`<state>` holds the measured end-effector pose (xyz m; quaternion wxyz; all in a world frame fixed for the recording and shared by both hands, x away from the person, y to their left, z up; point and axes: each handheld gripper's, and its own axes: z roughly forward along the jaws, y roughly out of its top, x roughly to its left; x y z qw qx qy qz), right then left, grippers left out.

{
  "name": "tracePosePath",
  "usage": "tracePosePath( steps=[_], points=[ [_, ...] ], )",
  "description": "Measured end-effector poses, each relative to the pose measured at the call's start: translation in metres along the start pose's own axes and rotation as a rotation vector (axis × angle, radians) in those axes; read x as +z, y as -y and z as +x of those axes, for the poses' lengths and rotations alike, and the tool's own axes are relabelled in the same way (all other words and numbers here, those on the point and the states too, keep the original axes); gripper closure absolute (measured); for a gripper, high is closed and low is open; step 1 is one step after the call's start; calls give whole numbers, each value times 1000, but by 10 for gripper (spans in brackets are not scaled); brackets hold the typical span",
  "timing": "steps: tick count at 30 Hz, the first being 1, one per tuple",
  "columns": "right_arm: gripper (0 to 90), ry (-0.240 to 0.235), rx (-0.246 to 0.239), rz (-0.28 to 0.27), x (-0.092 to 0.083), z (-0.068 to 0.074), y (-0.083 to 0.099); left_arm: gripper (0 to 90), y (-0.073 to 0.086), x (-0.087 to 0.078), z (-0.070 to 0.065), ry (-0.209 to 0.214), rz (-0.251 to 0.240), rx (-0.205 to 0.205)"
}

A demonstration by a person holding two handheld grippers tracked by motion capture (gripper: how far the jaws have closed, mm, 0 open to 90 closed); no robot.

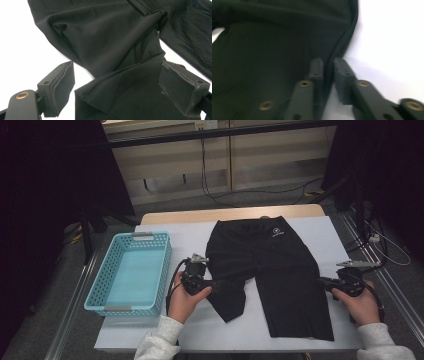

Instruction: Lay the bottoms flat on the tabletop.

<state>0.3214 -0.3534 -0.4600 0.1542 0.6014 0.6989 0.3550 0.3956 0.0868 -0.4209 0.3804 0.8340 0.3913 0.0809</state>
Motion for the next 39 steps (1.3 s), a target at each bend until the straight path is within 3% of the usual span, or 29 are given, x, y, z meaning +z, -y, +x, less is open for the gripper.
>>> tracePosePath(
  steps=[3,6,8,10,11,13,18,22,29,35,37,39],
  points=[
    [895,-11,-10,8,-7,2,7,139,0,-1,-2,7,3,5],
    [897,40,-42,8,-13,-1,10,139,-1,-2,-4,10,-3,6],
    [890,56,-31,-6,-15,-6,11,139,-2,-3,-4,8,-8,7],
    [823,33,-34,-12,-14,-7,13,139,-2,-3,-4,5,-10,6],
    [753,38,-40,-20,-14,-5,13,138,-2,-3,-3,5,-10,7],
    [711,46,-77,-23,-13,1,11,136,-2,-2,-2,3,-10,3],
    [558,55,-132,-50,-12,20,3,136,-1,-1,-2,4,-6,0],
    [517,9,-187,-63,-10,42,-3,136,0,-1,-2,4,-2,5],
    [590,-110,-255,-48,8,83,-3,136,0,-2,-2,2,-7,-1],
    [592,-194,-287,-29,23,114,-3,136,0,-2,-1,5,1,1],
    [589,-208,-297,-12,31,123,-2,136,1,-1,-2,2,-1,2],
    [609,-179,-324,13,38,130,-1,136,1,-1,-1,1,-2,2]
  ],
)
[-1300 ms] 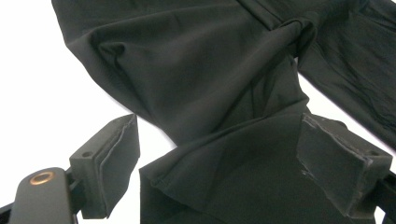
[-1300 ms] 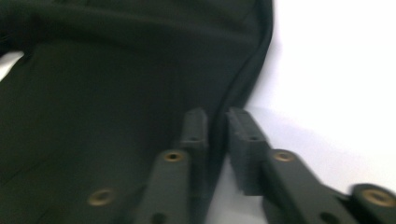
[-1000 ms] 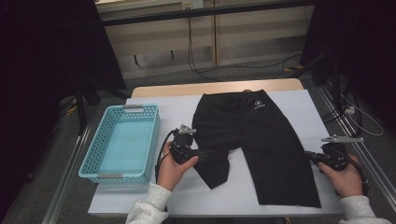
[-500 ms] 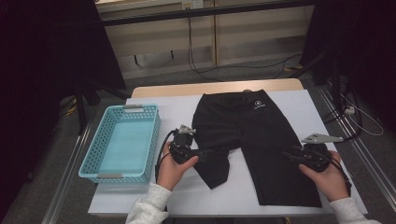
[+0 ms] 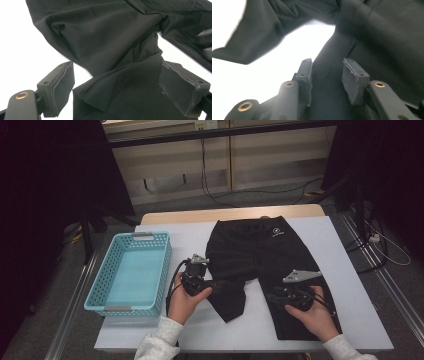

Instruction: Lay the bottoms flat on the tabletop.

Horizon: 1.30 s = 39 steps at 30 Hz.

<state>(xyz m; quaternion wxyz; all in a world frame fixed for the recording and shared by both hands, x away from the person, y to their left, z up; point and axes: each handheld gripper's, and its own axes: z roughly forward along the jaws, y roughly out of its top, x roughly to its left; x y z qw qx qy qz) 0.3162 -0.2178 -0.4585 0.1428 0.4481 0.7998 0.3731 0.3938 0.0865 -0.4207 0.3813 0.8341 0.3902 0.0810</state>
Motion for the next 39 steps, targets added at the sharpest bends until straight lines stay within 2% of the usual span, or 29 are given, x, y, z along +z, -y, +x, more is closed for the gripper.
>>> tracePosePath(
  steps=[3,4,6,11,15,17,18,20,23,24,25,27,29,34,37,39],
  points=[
    [751,14,-19,1,6,3,1,136,0,-2,1,-1,-2,0],
    [818,7,-23,2,6,3,0,136,0,-2,1,-1,-5,0],
    [898,5,-24,8,5,4,1,136,0,-2,2,0,1,-1],
    [900,-43,-13,26,1,5,3,136,0,-2,1,-1,-6,-1],
    [900,-83,-29,48,-3,11,6,136,-1,-3,2,-1,-6,-2],
    [900,-72,-45,37,-5,14,6,136,-1,-2,2,-1,-7,-4],
    [856,-57,-61,20,-6,15,5,136,-1,-2,1,-3,-10,-5],
    [711,-44,-64,-5,-5,18,2,136,-1,-2,1,-2,-7,-2],
    [697,-35,-102,16,0,22,2,136,-1,-2,1,-2,-5,-2],
    [697,-35,-102,16,0,22,2,136,-1,-2,1,-5,-11,-5],
    [749,-5,-128,19,4,23,4,136,-1,-2,2,-4,-12,-6],
    [852,3,-121,35,2,21,4,136,0,-2,2,-9,-14,-5],
    [880,-7,-107,36,0,18,5,136,0,-2,2,-8,-14,-7],
    [884,-49,-99,62,-6,19,6,136,-1,-3,2,-4,-13,-7],
    [874,-61,-120,76,-7,23,7,136,-1,-3,3,-5,-11,-6],
    [800,-62,-129,75,-8,24,6,136,-1,-3,3,-6,-10,-4]
  ],
)
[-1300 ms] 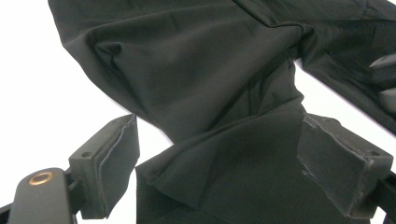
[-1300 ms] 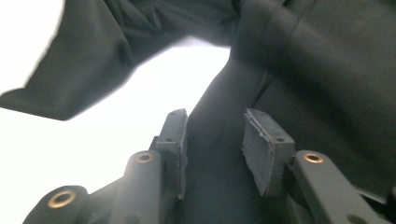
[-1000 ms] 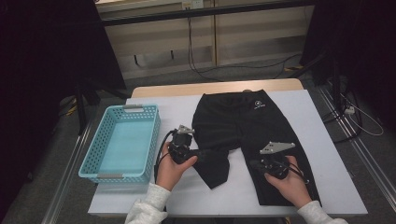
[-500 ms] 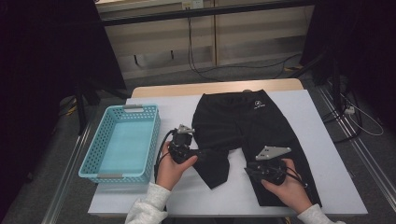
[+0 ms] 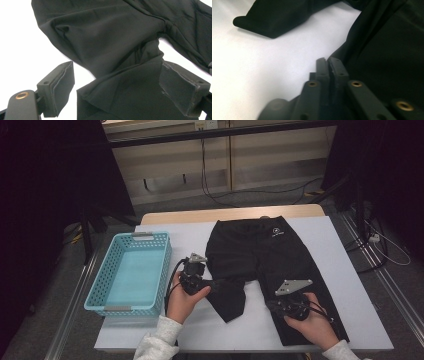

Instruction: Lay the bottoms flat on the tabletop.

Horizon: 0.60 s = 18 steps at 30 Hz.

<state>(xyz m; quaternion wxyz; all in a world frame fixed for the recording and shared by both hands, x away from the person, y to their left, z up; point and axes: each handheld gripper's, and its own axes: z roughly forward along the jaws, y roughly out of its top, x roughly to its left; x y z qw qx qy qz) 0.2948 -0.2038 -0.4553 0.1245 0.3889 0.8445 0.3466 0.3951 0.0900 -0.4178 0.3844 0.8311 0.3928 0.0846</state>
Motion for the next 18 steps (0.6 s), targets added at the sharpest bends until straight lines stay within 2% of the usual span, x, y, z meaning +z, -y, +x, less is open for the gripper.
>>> tracePosePath(
  steps=[4,7,12,18],
  points=[
    [622,24,-3,-47,0,-1,-4,132,0,0,1,-3,-7,-4],
    [550,24,2,-79,2,-1,-10,127,1,-2,4,-10,-13,-12],
    [448,13,-24,-119,10,6,-24,117,3,-6,8,-20,-16,-26],
    [439,-11,-61,-120,27,18,-38,113,7,-10,13,-30,-15,-45]
  ],
)
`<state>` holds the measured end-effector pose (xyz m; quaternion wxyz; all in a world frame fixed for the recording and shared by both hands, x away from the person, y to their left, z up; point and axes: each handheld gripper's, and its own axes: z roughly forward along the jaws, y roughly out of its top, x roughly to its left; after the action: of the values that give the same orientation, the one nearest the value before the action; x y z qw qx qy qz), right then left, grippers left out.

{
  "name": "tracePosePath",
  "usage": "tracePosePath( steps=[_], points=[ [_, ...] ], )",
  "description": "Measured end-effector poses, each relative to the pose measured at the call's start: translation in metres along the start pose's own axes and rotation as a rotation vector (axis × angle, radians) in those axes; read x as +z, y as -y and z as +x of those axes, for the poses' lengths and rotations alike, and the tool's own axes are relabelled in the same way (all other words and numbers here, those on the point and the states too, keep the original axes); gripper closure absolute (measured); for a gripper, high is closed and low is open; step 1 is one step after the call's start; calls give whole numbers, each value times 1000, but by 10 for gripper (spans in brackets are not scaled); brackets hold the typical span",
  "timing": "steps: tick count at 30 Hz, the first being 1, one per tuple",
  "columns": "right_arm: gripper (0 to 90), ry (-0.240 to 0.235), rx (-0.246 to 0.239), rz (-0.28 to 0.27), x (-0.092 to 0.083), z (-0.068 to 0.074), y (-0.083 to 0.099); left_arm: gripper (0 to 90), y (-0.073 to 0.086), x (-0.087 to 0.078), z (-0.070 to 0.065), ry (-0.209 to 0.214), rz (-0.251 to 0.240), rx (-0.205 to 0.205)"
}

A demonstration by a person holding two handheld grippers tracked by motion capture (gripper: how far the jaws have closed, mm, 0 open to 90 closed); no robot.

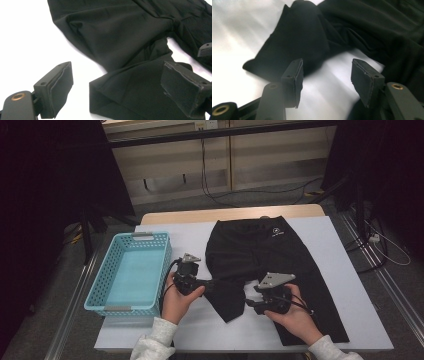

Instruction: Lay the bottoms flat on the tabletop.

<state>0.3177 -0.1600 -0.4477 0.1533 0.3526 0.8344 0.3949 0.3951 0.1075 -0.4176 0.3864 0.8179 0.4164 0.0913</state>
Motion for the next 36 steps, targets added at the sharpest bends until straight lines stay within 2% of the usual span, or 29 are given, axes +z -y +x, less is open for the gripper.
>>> tracePosePath(
  steps=[7,13,14,17,19,24,27,32,36],
  points=[
    [492,-14,2,-30,20,6,-13,113,4,-3,6,-15,4,-5],
    [535,17,-10,-55,31,11,-25,113,5,-6,7,-17,-1,-10],
    [553,29,-13,-53,33,11,-27,113,5,-6,7,-16,1,-9],
    [619,16,-9,-62,40,11,-33,113,6,-6,8,-19,4,-14],
    [699,13,-24,-55,43,12,-34,113,6,-6,8,-15,2,-8],
    [807,-13,-7,-40,44,8,-33,114,6,-7,9,-18,0,-18],
    [873,-28,-13,-34,43,8,-33,114,5,-9,10,-18,-8,-20],
    [890,-55,-23,-19,40,7,-30,114,4,-10,10,-18,-11,-16],
    [889,-55,-29,-25,29,3,-26,114,4,-11,12,-15,-13,-19]
  ],
)
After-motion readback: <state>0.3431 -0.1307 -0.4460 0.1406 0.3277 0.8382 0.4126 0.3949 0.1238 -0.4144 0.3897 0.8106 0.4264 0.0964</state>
